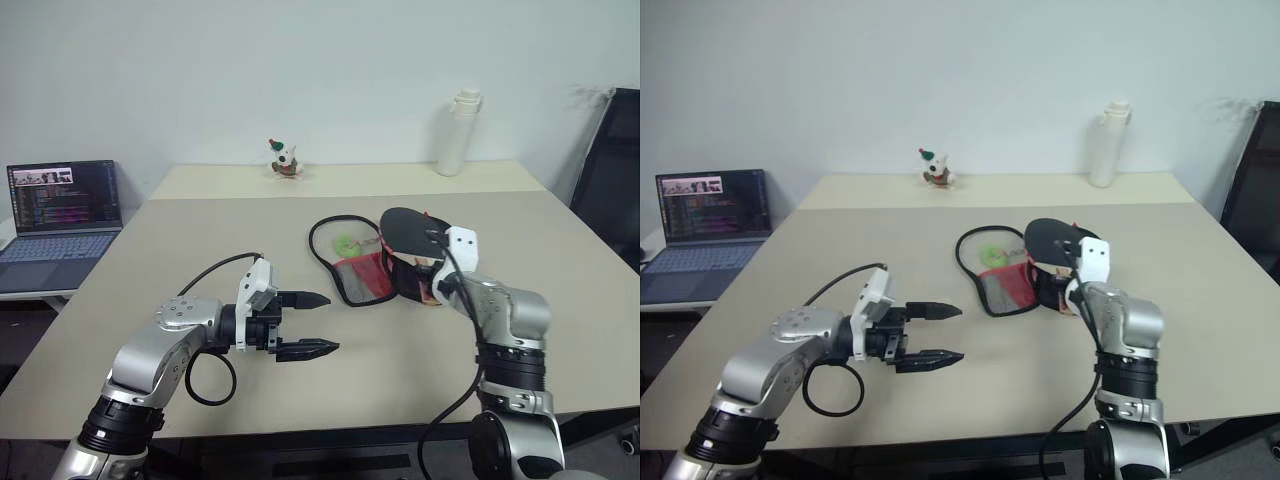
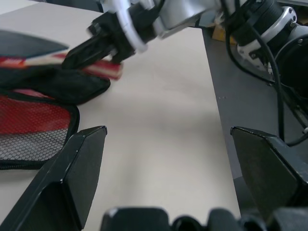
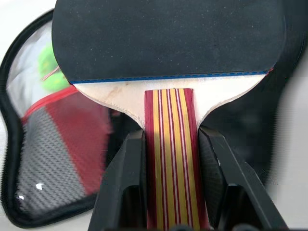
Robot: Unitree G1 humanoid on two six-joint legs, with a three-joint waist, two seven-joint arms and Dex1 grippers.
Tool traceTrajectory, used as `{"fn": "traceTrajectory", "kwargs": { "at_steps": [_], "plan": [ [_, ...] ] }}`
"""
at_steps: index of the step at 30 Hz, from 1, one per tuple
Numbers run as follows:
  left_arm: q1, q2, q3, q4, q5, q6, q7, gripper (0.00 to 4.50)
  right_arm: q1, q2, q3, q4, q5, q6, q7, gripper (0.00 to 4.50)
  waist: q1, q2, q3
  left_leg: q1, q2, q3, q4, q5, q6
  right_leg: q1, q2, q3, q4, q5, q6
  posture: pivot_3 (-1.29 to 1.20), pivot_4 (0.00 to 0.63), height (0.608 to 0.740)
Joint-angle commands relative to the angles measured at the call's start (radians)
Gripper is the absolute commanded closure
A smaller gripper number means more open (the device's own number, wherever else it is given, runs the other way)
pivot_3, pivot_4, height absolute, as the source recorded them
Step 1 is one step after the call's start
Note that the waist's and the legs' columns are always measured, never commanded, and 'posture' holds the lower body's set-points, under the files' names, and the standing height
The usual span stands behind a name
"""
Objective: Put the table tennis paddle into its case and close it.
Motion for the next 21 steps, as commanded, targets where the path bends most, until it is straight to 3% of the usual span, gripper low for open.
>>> {"fn": "traceTrajectory", "kwargs": {
  "at_steps": [1,9,21],
  "plan": [
    [0.002,0.003,0.017,-0.034,-0.016,-0.005,0.005,0.00,-0.071,-0.015,0.017,0.098,-0.016,-0.156,-0.012,3.41,0.002,0.000,0.000,0.000,0.000,0.000,0.000,0.000,0.000,0.000,0.000,0.000,0.000,0.000,0.000,0.00,0.150,0.740],
    [0.018,0.006,0.023,-0.050,-0.017,-0.002,0.015,0.00,-0.136,-0.068,0.026,0.371,-0.036,-0.360,-0.025,3.41,-0.002,0.000,0.000,0.000,0.000,0.000,-0.001,0.000,0.000,0.000,0.000,0.000,-0.001,0.000,0.000,0.00,0.150,0.740],
    [0.018,0.006,0.015,-0.047,-0.017,-0.006,0.015,0.00,-0.162,-0.070,0.036,0.534,-0.050,-0.468,-0.097,3.41,-0.002,0.000,0.000,0.000,0.000,0.000,0.000,0.000,0.000,0.000,0.000,0.000,0.000,0.000,-0.001,0.00,0.150,0.740]
  ]
}}
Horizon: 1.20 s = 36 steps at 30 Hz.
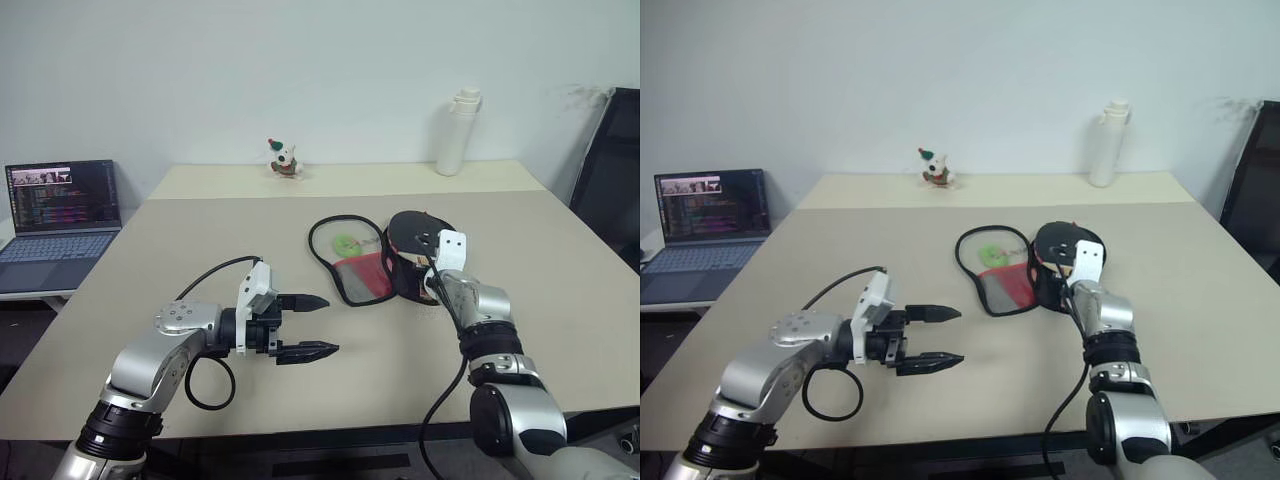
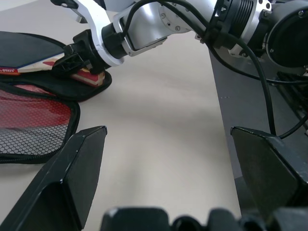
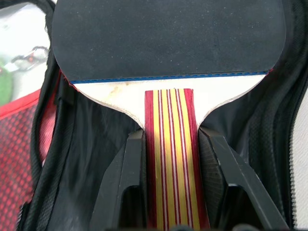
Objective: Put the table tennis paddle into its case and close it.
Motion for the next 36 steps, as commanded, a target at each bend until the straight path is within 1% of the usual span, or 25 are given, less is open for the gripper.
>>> {"fn": "traceTrajectory", "kwargs": {
  "at_steps": [1,8,9,11,13,17,18,20,24,26,30,33,36],
  "plan": [
    [-0.003,0.005,0.015,-0.032,-0.017,-0.007,-0.006,0.00,-0.034,-0.001,0.008,0.017,-0.004,-0.038,-0.026,3.41,0.000,0.000,0.000,0.000,0.000,0.000,0.000,0.000,0.000,0.000,0.000,0.000,0.000,0.000,0.000,0.00,0.150,0.740],
    [-0.001,0.010,0.019,-0.030,-0.016,-0.010,-0.011,0.00,-0.033,0.018,0.014,0.012,0.014,-0.035,-0.024,3.41,-0.001,0.000,0.000,0.000,0.000,0.000,0.000,0.000,0.000,0.000,0.000,0.000,0.000,0.000,0.000,0.00,0.150,0.740],
    [0.000,0.010,0.020,-0.029,-0.016,-0.009,-0.010,0.00,-0.031,0.022,0.013,0.001,0.018,-0.031,-0.025,2.85,-0.002,0.000,0.000,0.000,0.000,0.000,0.000,0.000,0.000,0.000,0.000,0.000,0.000,0.000,0.000,0.00,0.150,0.740],
    [0.001,0.011,0.021,-0.029,-0.016,-0.009,-0.009,0.00,-0.028,0.027,0.013,-0.014,0.021,-0.026,-0.027,2.39,-0.003,0.000,0.000,0.000,0.000,0.000,0.000,0.000,0.000,0.000,0.000,0.000,0.000,0.000,0.000,0.00,0.150,0.740],
    [0.001,0.010,0.022,-0.027,-0.016,-0.009,-0.007,0.00,-0.024,0.033,0.013,-0.036,0.025,-0.017,-0.028,1.77,-0.003,0.000,0.000,0.000,0.001,0.000,0.000,0.000,0.000,0.000,0.000,0.000,0.000,0.000,0.000,0.00,0.150,0.740],
    [0.000,0.006,0.021,-0.020,-0.012,-0.013,-0.003,0.00,-0.001,0.038,0.031,-0.106,0.027,0.013,-0.018,0.30,-0.002,0.000,0.000,0.000,0.000,0.000,0.000,0.000,0.000,0.000,0.000,0.000,0.000,0.000,0.000,0.00,0.150,0.740],
    [0.000,0.006,0.021,-0.019,-0.012,-0.014,-0.002,0.00,0.011,0.035,0.044,-0.134,0.023,0.018,-0.009,0.05,-0.002,0.000,0.000,0.000,0.000,0.000,0.000,0.000,0.000,0.000,0.000,0.000,0.000,0.000,0.000,0.00,0.150,0.740],
    [0.001,0.005,0.022,-0.020,-0.012,-0.014,0.000,0.00,0.033,0.029,0.067,-0.188,0.020,0.028,0.011,0.05,-0.002,0.000,0.000,0.000,0.000,0.000,0.000,0.000,0.000,0.000,0.000,0.000,0.000,0.000,0.000,0.00,0.150,0.740],
    [0.012,0.008,0.034,-0.020,-0.012,-0.017,0.009,0.00,0.166,-0.014,0.157,-0.476,0.033,0.046,0.128,0.05,0.000,0.000,0.000,0.000,0.000,-0.001,0.000,0.000,0.000,0.000,0.000,0.000,0.000,0.000,0.000,0.00,0.150,0.740],
    [0.020,0.011,0.039,-0.022,-0.014,-0.016,0.009,0.00,0.223,-0.034,0.159,-0.569,0.034,0.054,0.138,0.05,0.001,0.000,0.000,0.000,0.000,-0.002,-0.001,0.000,0.000,0.000,0.000,0.000,-0.001,-0.001,0.001,0.00,0.150,0.740],
    [0.027,0.012,0.051,-0.020,-0.013,-0.015,0.016,0.00,0.299,-0.060,0.141,-0.650,0.041,0.081,0.151,0.05,0.002,0.000,0.000,0.000,0.000,-0.001,0.000,0.000,0.000,0.000,0.000,0.000,0.000,-0.002,0.003,0.00,0.150,0.740],
    [0.006,-0.004,0.061,0.038,0.021,-0.041,0.057,0.00,0.340,-0.070,0.136,-0.716,0.059,0.112,0.173,0.05,0.002,0.000,0.000,0.000,0.000,-0.001,0.000,0.000,0.000,0.001,0.000,0.000,0.000,-0.002,0.003,0.00,0.150,0.740],
    [-0.037,-0.026,0.058,0.125,0.078,-0.084,0.120,0.00,0.376,-0.107,0.155,-0.815,0.111,0.144,0.263,0.05,0.003,0.000,0.000,0.001,0.001,-0.001,0.000,0.000,0.000,0.000,0.000,0.000,0.001,-0.002,0.003,0.00,0.150,0.740]
  ]
}}
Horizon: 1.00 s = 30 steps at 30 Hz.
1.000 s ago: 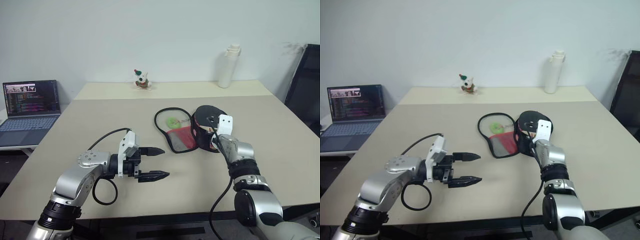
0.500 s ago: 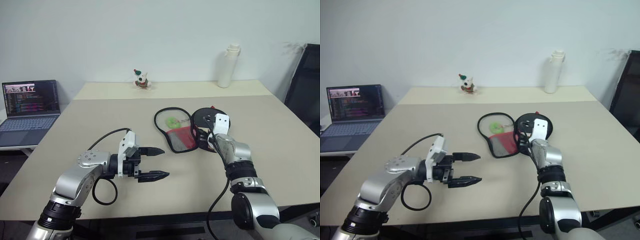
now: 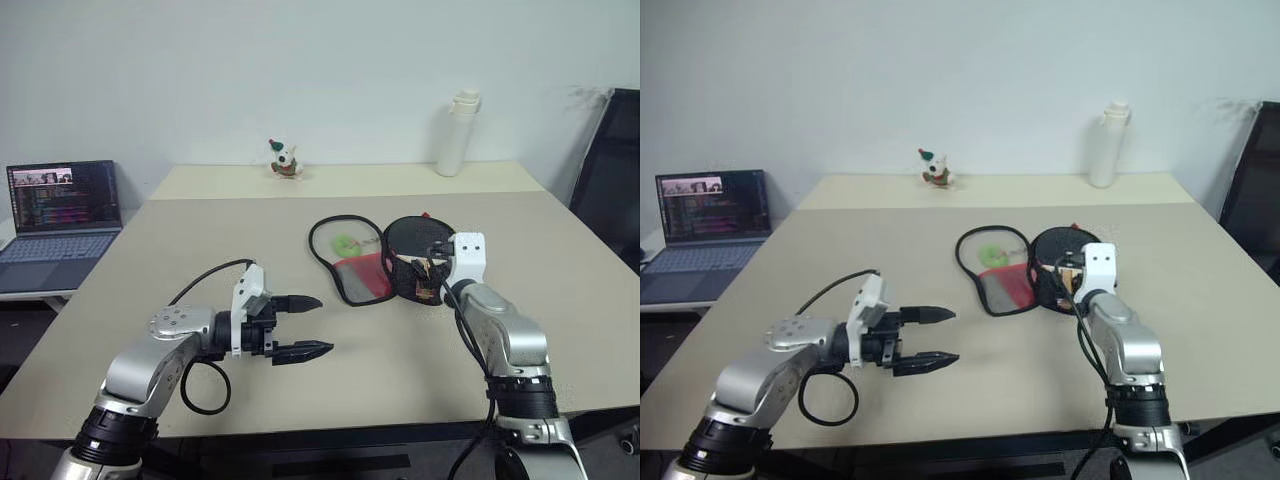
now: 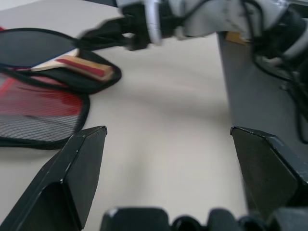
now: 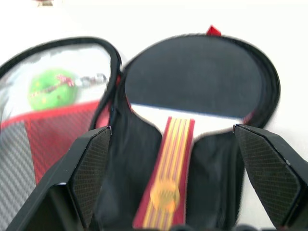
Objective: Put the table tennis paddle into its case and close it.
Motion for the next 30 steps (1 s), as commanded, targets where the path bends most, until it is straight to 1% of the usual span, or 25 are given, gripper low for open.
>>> {"fn": "traceTrajectory", "kwargs": {
  "at_steps": [1,2,5,8,9,10,13,15,16,20,24,30],
  "plan": [
    [-0.056,-0.016,0.025,0.085,0.066,-0.065,0.071,0.00,0.016,-0.053,0.017,-0.173,0.084,0.038,0.118,0.05,0.000,0.000,0.000,0.000,0.000,0.000,0.000,0.000,0.000,0.000,0.000,0.000,0.000,0.000,0.000,0.00,0.150,0.740],
    [-0.071,-0.019,0.018,0.117,0.092,-0.082,0.087,0.00,0.021,-0.070,0.024,-0.207,0.109,0.059,0.151,0.05,0.001,0.000,0.000,0.000,0.000,0.000,0.000,0.000,0.000,0.000,0.000,0.000,0.000,0.000,0.000,0.00,0.150,0.740],
    [-0.135,-0.046,-0.005,0.232,0.180,-0.123,0.164,0.62,0.028,-0.136,0.039,-0.304,0.199,0.139,0.255,0.00,0.003,0.000,0.000,0.000,0.000,0.000,0.000,0.000,0.000,0.000,0.000,-0.002,-0.001,0.000,0.000,0.00,0.150,0.740],
    [-0.204,-0.081,-0.024,0.347,0.244,-0.146,0.220,1.74,0.030,-0.199,0.047,-0.361,0.250,0.179,0.321,0.00,0.003,0.000,0.000,0.000,0.000,0.000,0.000,0.000,0.000,0.001,0.000,-0.002,-0.001,0.000,0.000,0.00,0.150,0.740],
    [-0.225,-0.094,-0.027,0.382,0.259,-0.153,0.233,1.99,0.030,-0.212,0.048,-0.368,0.257,0.185,0.329,0.00,0.004,-0.001,0.000,0.000,-0.001,0.000,0.000,0.000,0.000,0.001,0.000,-0.002,-0.001,0.000,0.001,0.00,0.150,0.740],
    [-0.248,-0.109,-0.031,0.420,0.273,-0.157,0.245,2.43,0.031,-0.224,0.046,-0.373,0.265,0.189,0.335,0.00,0.004,-0.001,0.000,0.000,-0.001,0.000,0.000,0.000,0.000,0.001,0.000,-0.002,-0.001,0.000,0.001,0.00,0.150,0.740],
    [-0.325,-0.158,-0.041,0.560,0.314,-0.186,0.280,3.47,0.031,-0.247,0.039,-0.374,0.273,0.189,0.338,0.00,0.005,-0.001,0.000,-0.001,-0.001,0.000,0.001,0.000,0.000,0.001,-0.001,-0.003,-0.001,0.000,0.001,0.00,0.150,0.740],
    [-0.373,-0.186,-0.047,0.659,0.340,-0.217,0.296,4.25,0.036,-0.264,0.041,-0.381,0.276,0.186,0.350,0.00,0.006,-0.001,0.000,-0.001,-0.001,0.000,0.001,0.000,0.000,0.001,-0.001,-0.003,-0.001,0.000,0.001,0.00,0.150,0.740],
    [-0.400,-0.200,-0.048,0.714,0.350,-0.234,0.297,4.48,0.044,-0.282,0.046,-0.393,0.285,0.186,0.369,0.00,0.006,-0.001,0.000,-0.001,-0.002,0.000,0.001,0.000,0.000,0.001,-0.001,-0.003,-0.001,0.000,0.001,0.00,0.150,0.740],
    [-0.494,-0.239,-0.051,0.904,0.386,-0.310,0.281,4.48,0.082,-0.358,0.057,-0.428,0.292,0.183,0.415,0.00,0.005,-0.002,0.000,-0.002,-0.002,0.000,0.001,0.000,0.001,0.000,0.000,-0.004,-0.003,0.000,0.000,0.00,0.150,0.740],
    [-0.583,-0.261,-0.067,1.097,0.448,-0.407,0.283,4.48,0.100,-0.447,0.012,-0.401,0.277,0.175,0.428,0.00,0.005,-0.002,0.001,-0.002,-0.003,0.001,0.001,-0.001,0.001,0.000,-0.001,-0.004,-0.003,0.000,0.001,0.00,0.150,0.740],
    [-0.655,-0.308,-0.059,1.273,0.493,-0.491,0.306,4.48,0.125,-0.496,-0.022,-0.406,0.283,0.174,0.428,0.00,0.007,-0.003,0.001,-0.002,-0.003,0.001,0.001,-0.001,0.001,0.000,0.000,-0.004,-0.003,0.000,0.001,0.00,0.150,0.740]
  ]
}}
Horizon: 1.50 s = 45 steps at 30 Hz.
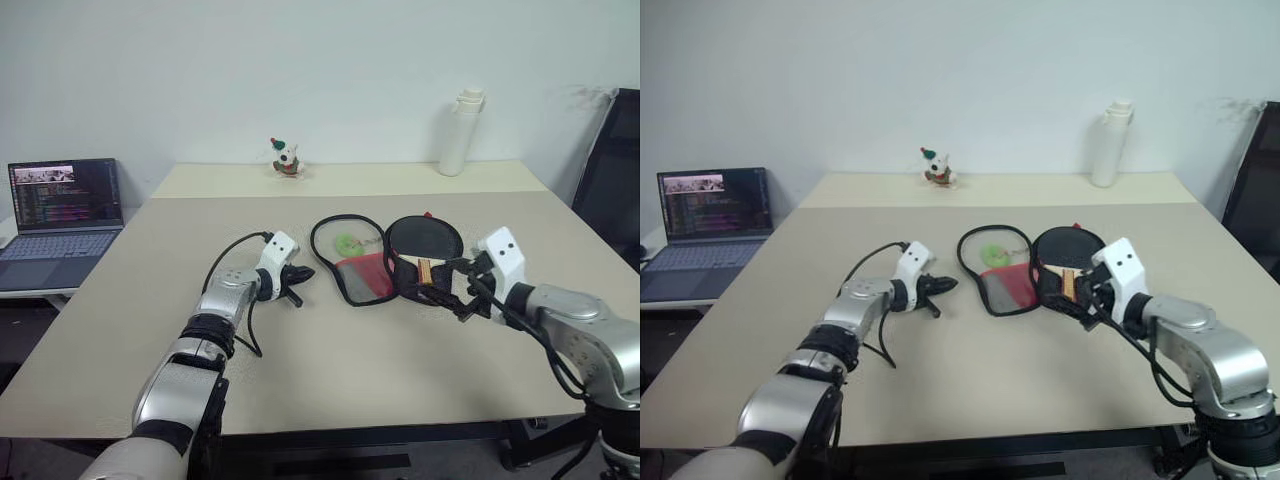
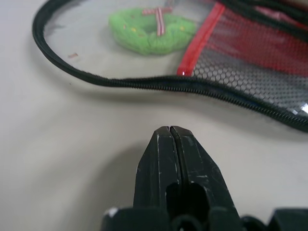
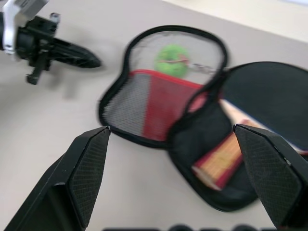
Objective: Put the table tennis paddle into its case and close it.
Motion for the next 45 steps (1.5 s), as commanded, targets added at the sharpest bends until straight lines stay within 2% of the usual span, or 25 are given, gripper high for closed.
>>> {"fn": "traceTrajectory", "kwargs": {
  "at_steps": [1,19,26,32,38,45],
  "plan": [
    [-0.054,-0.030,0.019,0.067,0.017,-0.054,0.024,4.48,0.017,-0.021,-0.036,-0.026,0.003,-0.018,0.002,0.00,0.001,-0.001,0.000,0.000,0.000,0.000,0.000,0.000,0.000,0.000,0.000,0.000,0.000,0.000,0.000,0.00,0.150,0.740],
    [-0.214,-0.225,0.085,0.208,0.036,-0.080,0.081,4.48,0.108,-0.030,-0.110,-0.112,0.020,0.020,-0.047,0.00,0.002,-0.002,0.001,0.000,-0.001,0.000,0.001,0.000,0.000,0.000,0.000,0.000,0.000,0.000,0.001,0.00,0.150,0.740],
    [-0.371,-0.348,0.100,0.222,0.043,-0.097,0.073,4.48,0.147,-0.040,-0.171,-0.153,0.033,0.061,-0.068,0.00,0.012,-0.002,0.001,-0.002,-0.003,0.000,0.001,0.000,0.000,0.000,0.000,0.000,-0.001,0.000,0.002,0.00,0.150,0.740],
    [-0.404,-0.432,0.093,0.236,0.075,-0.110,0.082,4.48,0.180,-0.040,-0.213,-0.202,0.050,0.102,-0.099,0.00,0.012,-0.002,0.001,-0.001,-0.003,0.001,0.001,0.000,0.000,0.000,0.001,0.001,-0.001,0.000,0.002,0.00,0.150,0.740],
    [-0.374,-0.394,0.124,0.224,0.060,-0.117,0.040,4.48,0.177,-0.023,-0.219,-0.188,0.049,0.108,-0.124,0.00,-0.001,-0.002,0.001,0.001,-0.002,0.001,0.001,0.000,0.000,0.000,0.002,0.002,0.001,0.000,0.002,0.00,0.150,0.740],
    [-0.278,-0.262,0.179,0.161,0.008,-0.122,-0.088,4.48,0.023,0.061,-0.140,0.037,0.007,0.052,-0.170,0.00,-0.008,-0.002,0.001,0.002,-0.002,0.003,0.001,0.000,0.000,0.000,0.002,0.003,0.002,0.000,0.002,0.00,0.150,0.740]
  ]
}}
